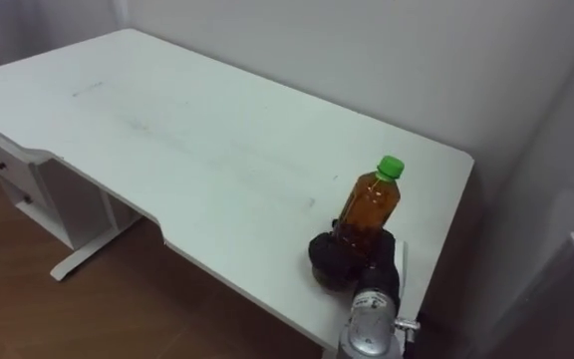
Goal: Put the bottle in the upper fridge
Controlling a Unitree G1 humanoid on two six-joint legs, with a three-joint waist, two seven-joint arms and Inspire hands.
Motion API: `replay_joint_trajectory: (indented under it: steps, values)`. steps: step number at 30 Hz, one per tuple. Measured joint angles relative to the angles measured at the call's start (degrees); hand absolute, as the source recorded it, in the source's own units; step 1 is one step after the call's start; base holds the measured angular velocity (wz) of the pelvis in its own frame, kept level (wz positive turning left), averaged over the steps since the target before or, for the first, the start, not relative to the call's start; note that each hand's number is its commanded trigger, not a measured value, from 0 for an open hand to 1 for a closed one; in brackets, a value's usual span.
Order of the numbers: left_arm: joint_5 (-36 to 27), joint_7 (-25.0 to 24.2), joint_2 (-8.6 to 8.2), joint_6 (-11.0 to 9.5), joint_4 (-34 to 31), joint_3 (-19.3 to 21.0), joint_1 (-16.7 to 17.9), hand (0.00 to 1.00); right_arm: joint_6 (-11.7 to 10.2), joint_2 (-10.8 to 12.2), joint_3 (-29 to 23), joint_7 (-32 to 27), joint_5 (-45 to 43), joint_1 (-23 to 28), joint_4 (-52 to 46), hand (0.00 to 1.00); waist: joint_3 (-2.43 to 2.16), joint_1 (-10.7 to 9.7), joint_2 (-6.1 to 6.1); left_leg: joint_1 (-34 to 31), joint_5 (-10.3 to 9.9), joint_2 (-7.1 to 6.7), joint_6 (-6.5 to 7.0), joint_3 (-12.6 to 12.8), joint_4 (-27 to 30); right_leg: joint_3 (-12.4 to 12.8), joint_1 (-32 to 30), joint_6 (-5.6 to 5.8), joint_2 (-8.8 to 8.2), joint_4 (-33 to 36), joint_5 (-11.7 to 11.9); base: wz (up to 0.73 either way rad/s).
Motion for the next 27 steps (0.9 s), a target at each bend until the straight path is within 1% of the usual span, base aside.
replay_joint_trajectory:
  steps: [4, 6, 9, 12, 14, 15, 17, 18, 20, 21, 22, 23, 24, 25, 26, 27]
  values:
    - [0.0, 0.0, -0.07, -0.5, -0.2, -0.4, 0.0, 0.00, 0.0, 0.1, 0.0, 2.4, 2.5, -0.2, -0.5, 1.00, -0.09, 0.1, 0.21, 0.0, 0.0, 0.04, 0.00, 0.3, 0.0, 0.2, -0.2, -0.04, 0.02, 0.1, 0.0, -0.02]
    - [0.4, -0.3, -0.14, -1.0, -0.3, -0.2, 0.1, 0.00, 0.1, 0.1, -0.1, 3.7, 2.4, -0.2, -0.6, 1.00, -0.11, -0.1, 0.21, 0.0, 0.0, 0.05, 0.00, 0.3, 0.1, 0.3, -0.2, -0.04, 0.03, 0.1, 0.0, 0.00]
    - [3.5, -1.4, -0.26, -1.3, -0.6, 1.4, 0.1, 0.00, 0.4, 0.0, -0.1, 5.8, 2.1, 0.0, -1.8, 1.00, -0.12, -0.4, 0.21, 0.1, 0.0, 0.08, 0.00, 0.4, 0.1, 0.6, -0.2, -0.05, 0.05, 0.1, 0.0, -0.01]
    - [4.6, -1.8, -0.46, -1.5, -0.8, 1.9, 0.1, 0.00, 0.8, -0.7, 0.0, 8.8, 2.2, 0.0, -5.3, 1.00, -0.15, -0.6, 0.22, 0.5, 0.0, 0.30, 0.00, 1.5, -0.1, 1.8, -0.5, -0.11, 0.22, 0.1, 0.2, -0.18]
    - [4.6, -2.2, -0.59, -1.5, -0.6, 2.6, 0.1, 0.00, 1.3, -1.2, 0.0, 11.0, 1.9, 0.3, -10.5, 1.00, -0.20, -1.5, 0.27, 1.0, 0.0, 0.56, 0.00, 2.8, -0.2, 3.0, -0.4, -0.20, 0.49, 0.1, 0.4, -0.22]
    - [4.6, -2.2, -0.66, -1.5, -0.5, 3.2, 0.0, 0.00, 1.5, -1.6, 0.0, 11.4, 1.7, 0.7, -12.6, 1.00, -0.23, -1.7, 0.26, 1.1, 0.0, 0.59, 0.00, 3.0, -0.3, 3.1, -0.4, -0.23, 0.53, 0.0, 0.5, -0.16]
    - [4.6, -2.2, -0.80, -1.6, -0.3, 5.3, 0.0, 0.00, 1.6, -3.3, 0.0, 13.8, 1.7, 2.5, -21.0, 1.00, -0.28, -2.7, 0.27, 2.1, 0.0, 0.85, 0.00, 4.3, -0.6, 4.0, 0.1, -0.35, 0.77, -0.1, 0.7, -0.20]
    - [4.6, -2.2, -0.79, -1.6, -0.2, 5.5, 0.0, 0.00, 1.6, -3.8, 0.1, 14.5, 1.7, 2.9, -22.6, 1.00, -0.30, -2.9, 0.33, 2.6, 0.0, 0.86, 0.00, 4.5, -0.6, 4.2, 0.4, -0.34, 0.80, -0.1, 0.7, -0.25]
    - [4.5, -1.9, -0.70, -2.1, 0.3, 5.9, 0.0, 0.00, 1.6, -4.7, 0.1, 16.3, 1.7, 4.3, -27.3, 1.00, -0.53, -4.0, 0.52, 4.6, 0.0, 1.12, 0.01, 6.5, -1.2, 5.7, 1.6, -0.30, 1.00, 0.0, 0.7, -0.27]
    - [4.5, -1.8, -0.68, -2.2, 0.4, 6.0, 0.0, 0.00, 1.8, -4.9, 0.1, 16.8, 1.6, 4.3, -28.1, 1.00, -0.62, -4.4, 0.49, 5.0, 0.0, 1.21, 0.01, 6.9, -1.5, 6.1, 1.7, -0.32, 1.08, 0.0, 0.8, -0.28]
    - [4.4, -1.5, -0.69, -2.4, 0.2, 6.3, 0.0, 0.00, 2.4, -5.6, 0.1, 17.7, 1.3, 4.4, -30.2, 1.00, -0.66, -5.1, 0.45, 5.2, 0.0, 1.33, 0.01, 7.4, -1.8, 6.5, 1.7, -0.47, 1.17, 0.1, 1.0, -0.23]
    - [4.4, -1.1, -0.69, -2.6, 0.1, 6.5, -0.1, 0.00, 3.7, -6.6, 0.1, 18.2, -0.4, 4.5, -32.9, 1.00, -0.80, -6.3, 0.30, 5.1, 0.0, 1.39, 0.01, 7.8, -1.7, 6.7, 1.5, -0.59, 1.21, 0.0, 1.3, -0.21]
    - [4.5, -1.1, -0.73, -2.7, 0.1, 6.9, -0.1, 0.00, 4.0, -7.3, 0.0, 18.5, -1.0, 4.5, -34.4, 1.00, -0.86, -6.6, 0.22, 5.1, 0.0, 1.42, 0.01, 8.0, -1.7, 6.9, 1.4, -0.66, 1.25, 0.1, 1.3, -0.27]
    - [4.5, -1.0, -0.79, -2.7, 0.2, 7.4, -0.1, 0.00, 4.3, -8.7, 0.0, 19.3, -2.3, 4.5, -36.7, 1.00, -0.98, -6.8, 0.11, 5.4, -0.1, 1.64, -0.01, 9.0, -1.8, 7.8, 1.4, -0.82, 1.48, 0.0, 1.6, -0.32]
    - [4.4, -0.9, -0.75, -2.7, 0.2, 7.5, 0.0, 0.00, 4.3, -9.9, -0.1, 19.8, -2.9, 4.5, -38.8, 1.00, -1.19, -7.4, -0.02, 5.8, -0.1, 1.71, -0.05, 9.5, -1.9, 8.4, 1.5, -0.93, 1.66, 0.0, 1.8, -0.31]
    - [4.4, -0.8, -0.73, -2.7, 0.2, 7.6, 0.1, 0.00, 4.3, -10.4, -0.1, 19.9, -3.1, 4.5, -39.9, 1.00, -1.28, -7.8, -0.05, 6.1, -0.1, 1.75, -0.05, 9.6, -2.0, 8.7, 1.6, -0.96, 1.71, 0.1, 1.8, -0.24]
